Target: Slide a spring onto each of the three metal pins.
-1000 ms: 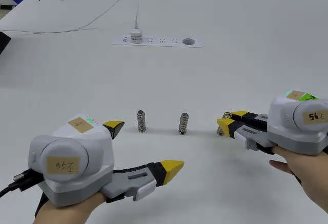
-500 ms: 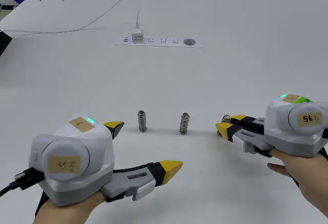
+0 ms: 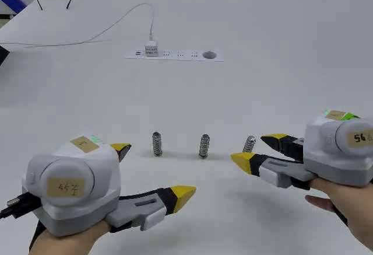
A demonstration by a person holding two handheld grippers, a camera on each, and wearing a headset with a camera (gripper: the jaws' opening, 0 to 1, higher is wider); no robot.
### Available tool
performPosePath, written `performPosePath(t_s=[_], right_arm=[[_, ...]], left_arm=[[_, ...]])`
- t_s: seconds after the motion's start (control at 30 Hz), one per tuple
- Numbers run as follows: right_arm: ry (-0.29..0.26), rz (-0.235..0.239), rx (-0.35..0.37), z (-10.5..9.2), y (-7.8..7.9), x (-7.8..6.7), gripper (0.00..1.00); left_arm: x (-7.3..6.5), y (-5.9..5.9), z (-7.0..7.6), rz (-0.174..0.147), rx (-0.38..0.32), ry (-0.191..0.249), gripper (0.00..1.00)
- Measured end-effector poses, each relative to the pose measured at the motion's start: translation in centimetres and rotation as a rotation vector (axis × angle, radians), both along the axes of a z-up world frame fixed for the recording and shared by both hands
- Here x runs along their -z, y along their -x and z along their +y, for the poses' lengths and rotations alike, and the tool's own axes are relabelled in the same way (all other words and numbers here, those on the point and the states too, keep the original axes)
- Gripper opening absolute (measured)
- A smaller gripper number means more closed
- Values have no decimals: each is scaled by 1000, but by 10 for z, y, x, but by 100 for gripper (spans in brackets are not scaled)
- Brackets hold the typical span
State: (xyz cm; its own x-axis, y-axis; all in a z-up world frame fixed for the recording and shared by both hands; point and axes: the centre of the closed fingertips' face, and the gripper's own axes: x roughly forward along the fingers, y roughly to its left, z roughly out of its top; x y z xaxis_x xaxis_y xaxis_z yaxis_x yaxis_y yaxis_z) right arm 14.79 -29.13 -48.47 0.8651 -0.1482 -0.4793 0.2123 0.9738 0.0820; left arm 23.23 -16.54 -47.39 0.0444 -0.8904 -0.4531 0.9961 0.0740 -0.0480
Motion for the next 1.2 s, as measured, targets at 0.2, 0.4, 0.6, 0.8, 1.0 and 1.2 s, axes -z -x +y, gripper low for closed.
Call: performPosePath(t_s=[0.2,0.4,0.6,0.8,1.0,1.2], right_arm=[[-16,12,-11,11,10,-9,58],[-51,15,-13,22,18,-16,65],[-59,17,-21,33,26,-21,69],[-68,11,-31,43,31,-26,75],[-63,5,-24,49,38,-31,81],[-55,-3,-14,54,43,-33,84]], left_arm=[[-5,1,4,-7,5,-3,85],[-11,1,10,-17,9,-11,86],[-22,0,17,-30,10,-14,85],[-24,-1,26,-22,-3,-19,88],[-26,-3,36,-6,-20,-20,93],[-27,-4,41,3,-40,-16,97]])
